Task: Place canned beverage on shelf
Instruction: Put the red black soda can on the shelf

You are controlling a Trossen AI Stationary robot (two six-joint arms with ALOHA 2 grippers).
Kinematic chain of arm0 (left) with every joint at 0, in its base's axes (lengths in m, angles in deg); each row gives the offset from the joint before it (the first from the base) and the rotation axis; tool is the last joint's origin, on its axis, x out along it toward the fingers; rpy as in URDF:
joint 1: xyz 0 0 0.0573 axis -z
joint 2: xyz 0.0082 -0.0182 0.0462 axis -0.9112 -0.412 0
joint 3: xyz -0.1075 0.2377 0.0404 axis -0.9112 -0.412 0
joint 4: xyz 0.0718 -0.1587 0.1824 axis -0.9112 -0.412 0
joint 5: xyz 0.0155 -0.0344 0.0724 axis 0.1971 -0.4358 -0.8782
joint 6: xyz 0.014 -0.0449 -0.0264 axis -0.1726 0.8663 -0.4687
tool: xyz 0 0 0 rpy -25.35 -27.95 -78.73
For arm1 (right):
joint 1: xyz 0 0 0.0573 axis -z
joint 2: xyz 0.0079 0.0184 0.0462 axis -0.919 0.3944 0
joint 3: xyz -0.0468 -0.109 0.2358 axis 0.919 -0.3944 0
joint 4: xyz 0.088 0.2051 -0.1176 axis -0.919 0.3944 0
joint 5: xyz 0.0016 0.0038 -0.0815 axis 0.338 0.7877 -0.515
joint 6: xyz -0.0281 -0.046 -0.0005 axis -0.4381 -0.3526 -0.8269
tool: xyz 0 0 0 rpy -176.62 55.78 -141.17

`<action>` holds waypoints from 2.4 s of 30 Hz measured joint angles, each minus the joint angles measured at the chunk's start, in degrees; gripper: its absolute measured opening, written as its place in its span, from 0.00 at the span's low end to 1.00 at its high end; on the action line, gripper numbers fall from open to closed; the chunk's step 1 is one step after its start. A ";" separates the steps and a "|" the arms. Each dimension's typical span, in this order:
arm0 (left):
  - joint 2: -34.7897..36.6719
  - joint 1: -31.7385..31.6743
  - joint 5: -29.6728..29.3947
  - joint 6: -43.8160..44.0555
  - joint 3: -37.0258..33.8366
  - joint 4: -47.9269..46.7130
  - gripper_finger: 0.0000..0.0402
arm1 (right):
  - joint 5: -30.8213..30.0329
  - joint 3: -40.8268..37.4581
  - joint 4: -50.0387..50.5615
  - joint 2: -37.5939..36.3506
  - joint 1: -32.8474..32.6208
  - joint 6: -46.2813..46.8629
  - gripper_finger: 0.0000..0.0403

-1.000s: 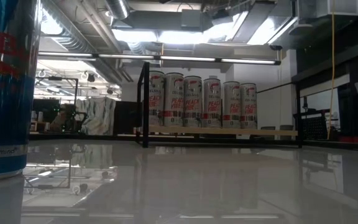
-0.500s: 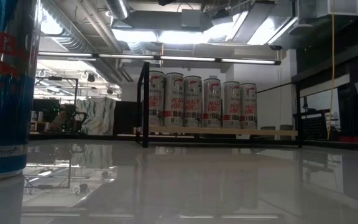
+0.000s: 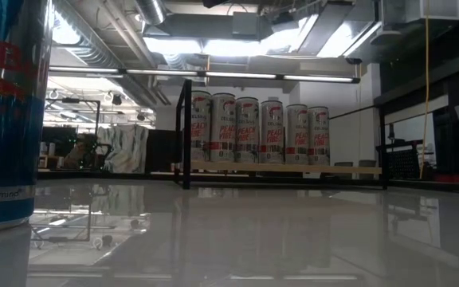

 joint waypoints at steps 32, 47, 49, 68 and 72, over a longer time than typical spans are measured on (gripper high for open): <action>0.13 0.02 0.17 1.02 0.22 0.64 0.72 | -1.17 -0.13 -4.28 1.20 -0.46 0.01 0.95; 0.11 0.00 -0.67 0.87 0.15 0.36 0.80 | -1.06 -0.09 -4.14 1.16 -0.46 0.28 0.74; 0.11 0.00 -1.71 1.06 0.15 0.20 0.83 | -1.08 -0.07 -4.10 1.16 -0.46 0.41 0.76; -0.02 -2.05 -2.08 3.57 0.07 -2.51 0.85 | -2.01 0.13 1.91 1.05 -0.28 6.27 0.73; 0.00 -3.58 -1.31 3.88 0.07 -6.88 0.85 | -1.73 0.02 4.16 0.99 -0.37 6.49 0.74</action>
